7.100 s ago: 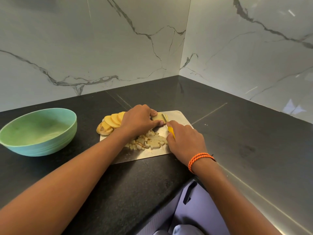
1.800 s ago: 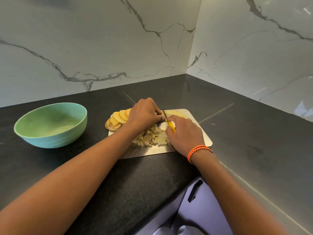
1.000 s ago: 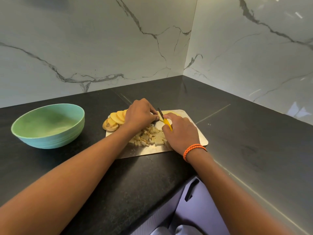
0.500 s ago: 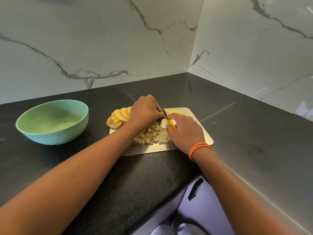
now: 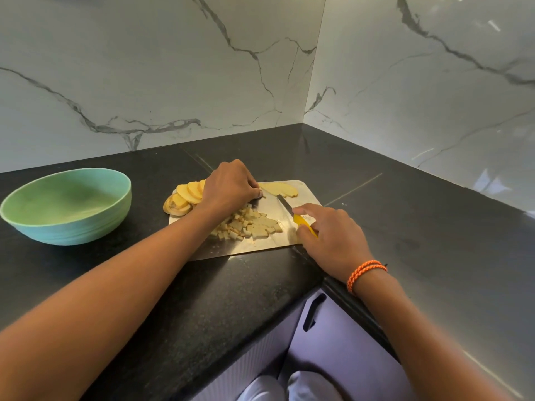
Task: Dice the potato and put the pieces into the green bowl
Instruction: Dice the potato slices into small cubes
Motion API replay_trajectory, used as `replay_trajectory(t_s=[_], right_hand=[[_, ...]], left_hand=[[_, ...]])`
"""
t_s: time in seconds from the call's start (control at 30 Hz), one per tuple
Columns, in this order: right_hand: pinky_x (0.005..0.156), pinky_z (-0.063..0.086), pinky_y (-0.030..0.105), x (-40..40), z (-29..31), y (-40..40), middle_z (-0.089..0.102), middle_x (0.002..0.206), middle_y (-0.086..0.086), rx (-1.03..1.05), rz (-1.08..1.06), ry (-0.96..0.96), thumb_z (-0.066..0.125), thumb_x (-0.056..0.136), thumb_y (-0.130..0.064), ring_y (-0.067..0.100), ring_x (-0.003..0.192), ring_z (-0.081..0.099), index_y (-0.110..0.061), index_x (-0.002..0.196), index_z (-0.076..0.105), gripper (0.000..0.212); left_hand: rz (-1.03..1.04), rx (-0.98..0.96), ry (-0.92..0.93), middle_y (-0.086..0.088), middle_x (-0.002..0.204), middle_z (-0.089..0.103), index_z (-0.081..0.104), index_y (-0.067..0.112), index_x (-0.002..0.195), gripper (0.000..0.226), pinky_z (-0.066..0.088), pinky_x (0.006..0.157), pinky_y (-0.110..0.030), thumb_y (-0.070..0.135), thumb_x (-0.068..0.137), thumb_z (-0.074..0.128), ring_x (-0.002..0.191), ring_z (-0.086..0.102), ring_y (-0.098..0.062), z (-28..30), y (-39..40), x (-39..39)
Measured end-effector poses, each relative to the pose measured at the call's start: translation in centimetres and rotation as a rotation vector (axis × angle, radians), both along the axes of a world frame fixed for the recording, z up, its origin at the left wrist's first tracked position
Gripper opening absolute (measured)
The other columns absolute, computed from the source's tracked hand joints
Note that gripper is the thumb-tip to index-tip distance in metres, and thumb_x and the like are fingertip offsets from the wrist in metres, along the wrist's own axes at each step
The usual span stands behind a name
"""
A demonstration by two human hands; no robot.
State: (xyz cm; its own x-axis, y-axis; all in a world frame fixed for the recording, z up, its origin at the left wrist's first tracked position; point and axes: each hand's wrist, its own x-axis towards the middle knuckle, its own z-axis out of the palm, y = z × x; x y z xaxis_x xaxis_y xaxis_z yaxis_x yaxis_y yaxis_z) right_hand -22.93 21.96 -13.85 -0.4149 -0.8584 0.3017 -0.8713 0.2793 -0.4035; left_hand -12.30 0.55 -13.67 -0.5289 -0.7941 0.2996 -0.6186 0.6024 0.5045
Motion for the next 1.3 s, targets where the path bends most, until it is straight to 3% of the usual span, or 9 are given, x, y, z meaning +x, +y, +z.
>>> replay_trajectory(t_s=[0.13,0.23,0.3,0.43,0.53,0.63,0.73,0.9,1.3], right_hand=[[0.077,0.057,0.043,-1.9,1.5,-1.4,0.056,0.064,-0.010,-0.118,-0.038,-0.007,0.055,0.095,-0.032,0.012,0.059,0.048,-0.035,0.133,0.063,0.039],[0.086,0.058,0.046,-3.4,1.6,-3.0,0.074,0.105,-0.002,-0.123,-0.078,0.010,0.053,0.097,-0.035,0.021,0.086,0.064,-0.034,0.138,0.059,0.041],[0.088,0.057,0.045,-3.9,1.0,-3.7,0.073,0.117,0.001,-0.102,-0.108,0.028,0.051,0.099,-0.034,0.026,0.099,0.066,-0.034,0.142,0.056,0.042],[0.082,0.055,0.042,-4.4,0.1,-4.4,0.074,0.110,0.003,-0.132,-0.151,0.052,0.050,0.100,-0.032,0.026,0.092,0.067,-0.031,0.142,0.056,0.042],[0.076,0.056,0.038,-4.8,-0.1,-4.8,0.075,0.104,0.002,-0.164,-0.168,0.038,0.050,0.100,-0.031,0.020,0.079,0.065,-0.029,0.141,0.058,0.041],[0.079,0.059,0.041,-4.9,-0.2,-4.9,0.074,0.106,0.002,-0.189,-0.182,0.023,0.050,0.100,-0.032,0.021,0.081,0.066,-0.029,0.141,0.058,0.042],[0.081,0.059,0.045,-5.0,-0.2,-4.9,0.074,0.108,0.004,-0.181,-0.187,0.021,0.050,0.100,-0.032,0.024,0.088,0.066,-0.028,0.140,0.058,0.041],[0.080,0.059,0.041,-5.1,0.0,-4.9,0.074,0.112,0.004,-0.180,-0.175,-0.010,0.052,0.101,-0.030,0.022,0.089,0.066,-0.026,0.139,0.060,0.039],[0.081,0.058,0.044,-3.9,0.2,-4.5,0.072,0.104,0.003,-0.068,-0.142,0.024,0.049,0.099,-0.036,0.025,0.089,0.065,-0.033,0.143,0.055,0.044]], left_hand=[[0.001,-0.050,0.012,0.014,0.066,0.071,0.085,0.023,0.090,0.011,0.055,0.060,-0.026,0.033,0.089,0.085,0.065,0.066,-0.006,0.0,0.4,0.1],[0.006,-0.096,0.012,0.012,0.069,0.072,0.085,0.022,0.090,0.009,0.060,0.065,-0.028,0.031,0.090,0.084,0.064,0.066,-0.006,0.0,0.5,0.0],[-0.011,-0.146,-0.014,0.010,0.078,0.076,0.086,0.023,0.093,0.008,0.057,0.065,-0.026,0.029,0.092,0.081,0.066,0.065,-0.007,0.0,0.5,0.0],[-0.162,-0.185,-0.104,0.010,0.109,0.079,0.084,0.030,0.104,0.012,0.062,0.080,-0.036,0.028,0.096,0.076,0.085,0.068,-0.009,0.3,0.8,-0.1],[-0.157,-0.189,-0.098,0.010,0.112,0.078,0.084,0.032,0.104,0.012,0.063,0.083,-0.039,0.027,0.096,0.076,0.090,0.069,-0.010,0.7,0.1,-0.3],[-0.216,-0.132,-0.069,0.011,0.124,0.074,0.077,0.032,0.122,0.035,0.061,0.094,-0.038,0.012,0.095,0.075,0.107,0.069,-0.011,1.1,-0.9,-1.3],[-0.419,-0.031,-0.271,0.010,0.151,0.056,0.057,0.037,0.148,0.074,0.046,0.113,-0.040,-0.009,0.090,0.067,0.139,0.050,-0.016,1.8,-1.6,-2.8],[-0.585,0.036,-0.466,0.009,0.156,0.049,0.060,0.036,0.146,0.083,0.043,0.117,-0.041,-0.020,0.085,0.057,0.146,0.043,-0.020,3.0,-2.4,-4.6],[-0.373,-0.152,-0.425,0.009,0.146,0.052,0.060,0.032,0.148,0.049,0.043,0.100,-0.033,0.041,0.099,0.064,0.133,0.045,-0.016,2.2,-1.1,-2.2]])
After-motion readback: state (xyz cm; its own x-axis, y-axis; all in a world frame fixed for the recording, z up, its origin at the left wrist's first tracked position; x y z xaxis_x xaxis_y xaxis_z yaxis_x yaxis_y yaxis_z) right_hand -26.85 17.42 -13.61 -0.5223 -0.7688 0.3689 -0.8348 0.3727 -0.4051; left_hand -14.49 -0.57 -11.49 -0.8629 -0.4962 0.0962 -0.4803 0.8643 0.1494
